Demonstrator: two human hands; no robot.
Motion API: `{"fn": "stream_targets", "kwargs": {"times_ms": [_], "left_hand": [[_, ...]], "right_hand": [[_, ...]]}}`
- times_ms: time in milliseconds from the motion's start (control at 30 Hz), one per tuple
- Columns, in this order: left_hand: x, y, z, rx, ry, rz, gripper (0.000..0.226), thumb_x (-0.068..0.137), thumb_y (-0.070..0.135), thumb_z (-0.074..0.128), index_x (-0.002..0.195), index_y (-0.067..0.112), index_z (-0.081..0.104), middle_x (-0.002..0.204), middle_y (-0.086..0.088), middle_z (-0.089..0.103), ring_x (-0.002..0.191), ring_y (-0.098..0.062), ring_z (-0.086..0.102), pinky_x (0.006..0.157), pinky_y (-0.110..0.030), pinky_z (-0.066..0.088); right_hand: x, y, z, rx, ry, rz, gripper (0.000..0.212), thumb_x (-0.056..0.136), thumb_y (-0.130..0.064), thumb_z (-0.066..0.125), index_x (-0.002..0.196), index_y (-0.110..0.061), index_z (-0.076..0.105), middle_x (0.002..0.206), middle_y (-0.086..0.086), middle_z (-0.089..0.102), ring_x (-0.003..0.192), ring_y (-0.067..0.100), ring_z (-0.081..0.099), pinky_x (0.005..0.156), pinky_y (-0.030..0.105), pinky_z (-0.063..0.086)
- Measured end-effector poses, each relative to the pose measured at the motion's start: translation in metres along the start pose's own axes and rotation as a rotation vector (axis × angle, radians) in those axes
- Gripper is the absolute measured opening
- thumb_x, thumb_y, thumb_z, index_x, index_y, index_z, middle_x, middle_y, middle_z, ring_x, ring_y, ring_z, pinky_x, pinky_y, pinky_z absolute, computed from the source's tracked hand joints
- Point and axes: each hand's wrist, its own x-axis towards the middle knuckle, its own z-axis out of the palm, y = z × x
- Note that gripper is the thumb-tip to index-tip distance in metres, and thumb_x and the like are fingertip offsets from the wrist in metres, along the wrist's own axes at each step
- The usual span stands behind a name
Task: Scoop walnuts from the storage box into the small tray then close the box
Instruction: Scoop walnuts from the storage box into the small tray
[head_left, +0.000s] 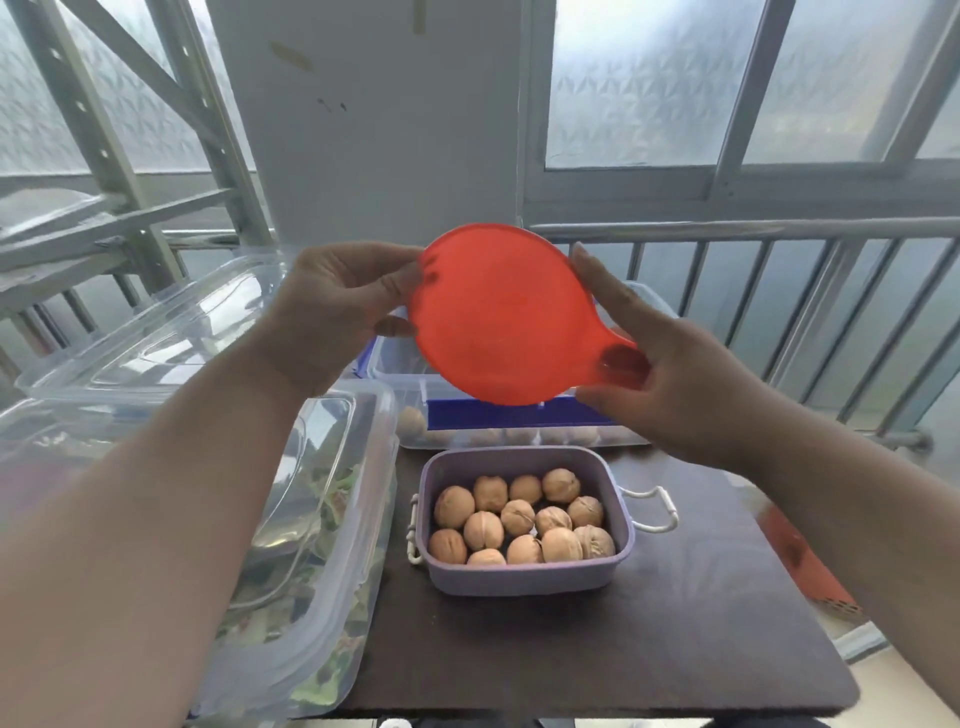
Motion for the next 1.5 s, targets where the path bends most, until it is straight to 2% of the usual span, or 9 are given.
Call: {"fn": "stream_targets", "kwargs": {"times_ms": [100, 267, 533, 733, 833, 1000, 1167, 1333, 1500], "left_hand": [[0.004, -0.004, -0.002, 0.033, 0.107, -0.028, 0.021, 0.102, 0.012, 0.07, 0.121, 0.006, 0.079, 0.107, -0.021, 0.08, 0.093, -0.022, 0.074, 0.084, -0.044, 0.067], [0.009, -0.021, 0.001, 0.199, 0.119, -0.178, 0.037, 0.1, 0.002, 0.067, 0.132, 0.019, 0.073, 0.118, -0.002, 0.08, 0.097, -0.015, 0.071, 0.094, -0.037, 0.062], [0.001, -0.022, 0.005, 0.649, -0.138, -0.188, 0.034, 0.091, 0.02, 0.081, 0.122, 0.035, 0.079, 0.097, 0.019, 0.076, 0.086, 0.012, 0.069, 0.073, -0.001, 0.044], [0.002, -0.023, 0.007, 0.629, -0.234, -0.22, 0.023, 0.089, 0.01, 0.082, 0.097, 0.03, 0.087, 0.088, 0.008, 0.083, 0.085, -0.007, 0.077, 0.085, -0.021, 0.06], [0.002, -0.02, 0.007, 0.643, -0.273, -0.231, 0.021, 0.091, 0.009, 0.08, 0.095, 0.028, 0.088, 0.089, 0.012, 0.084, 0.091, -0.004, 0.078, 0.094, -0.027, 0.061], [0.002, -0.017, 0.007, 0.651, -0.304, -0.228, 0.02, 0.092, 0.009, 0.079, 0.095, 0.027, 0.089, 0.088, 0.012, 0.084, 0.09, -0.004, 0.078, 0.092, -0.026, 0.061], [0.003, -0.02, 0.005, 0.633, -0.282, -0.215, 0.021, 0.09, 0.011, 0.082, 0.104, 0.027, 0.086, 0.092, 0.005, 0.083, 0.091, -0.012, 0.078, 0.09, -0.026, 0.062], [0.003, -0.023, 0.002, 0.612, -0.258, -0.207, 0.026, 0.088, 0.01, 0.085, 0.11, 0.024, 0.083, 0.088, 0.004, 0.082, 0.088, -0.017, 0.077, 0.089, -0.031, 0.063], [0.005, -0.025, 0.002, 0.618, -0.236, -0.214, 0.024, 0.085, 0.013, 0.088, 0.106, 0.024, 0.084, 0.09, 0.0, 0.082, 0.089, -0.017, 0.078, 0.092, -0.037, 0.063]], "right_hand": [[0.019, 0.004, 0.002, -0.039, 0.016, 0.002, 0.114, 0.091, -0.014, 0.079, 0.152, -0.074, 0.003, 0.118, 0.01, 0.068, 0.084, 0.031, 0.072, 0.091, 0.047, 0.06], [0.056, 0.025, 0.006, -0.132, 0.062, 0.025, 0.119, 0.089, -0.025, 0.081, 0.151, -0.073, -0.009, 0.101, 0.014, 0.074, 0.088, 0.033, 0.072, 0.097, 0.052, 0.055], [0.097, 0.064, 0.01, -0.5, -0.111, 0.057, 0.114, 0.094, -0.019, 0.067, 0.15, -0.071, -0.017, 0.1, 0.016, 0.065, 0.084, 0.035, 0.063, 0.085, 0.052, 0.057], [0.105, 0.085, 0.008, -0.756, -0.217, 0.135, 0.106, 0.097, -0.009, 0.053, 0.153, -0.069, -0.014, 0.125, 0.008, 0.067, 0.087, 0.03, 0.061, 0.064, 0.037, 0.046], [0.104, 0.096, 0.007, -0.699, -0.242, 0.153, 0.107, 0.092, -0.008, 0.056, 0.156, -0.065, -0.009, 0.131, 0.004, 0.066, 0.094, 0.026, 0.061, 0.071, 0.034, 0.047], [0.103, 0.101, 0.002, -0.47, -0.376, 0.207, 0.111, 0.089, -0.011, 0.069, 0.161, -0.058, -0.002, 0.081, -0.008, 0.065, 0.077, 0.016, 0.065, 0.088, 0.042, 0.057], [0.103, 0.096, 0.001, -0.315, -0.452, 0.221, 0.11, 0.089, -0.026, 0.081, 0.157, -0.065, 0.004, 0.094, -0.017, 0.069, 0.083, 0.013, 0.068, 0.077, 0.02, 0.052], [0.112, 0.096, 0.014, -0.223, -0.529, 0.287, 0.113, 0.085, -0.04, 0.085, 0.149, -0.076, -0.001, 0.12, -0.008, 0.074, 0.1, 0.013, 0.073, 0.098, 0.036, 0.058], [0.118, 0.089, 0.024, -0.084, -0.62, 0.324, 0.107, 0.091, -0.035, 0.082, 0.155, -0.07, 0.003, 0.13, -0.015, 0.066, 0.108, 0.01, 0.071, 0.095, 0.032, 0.057]]}}
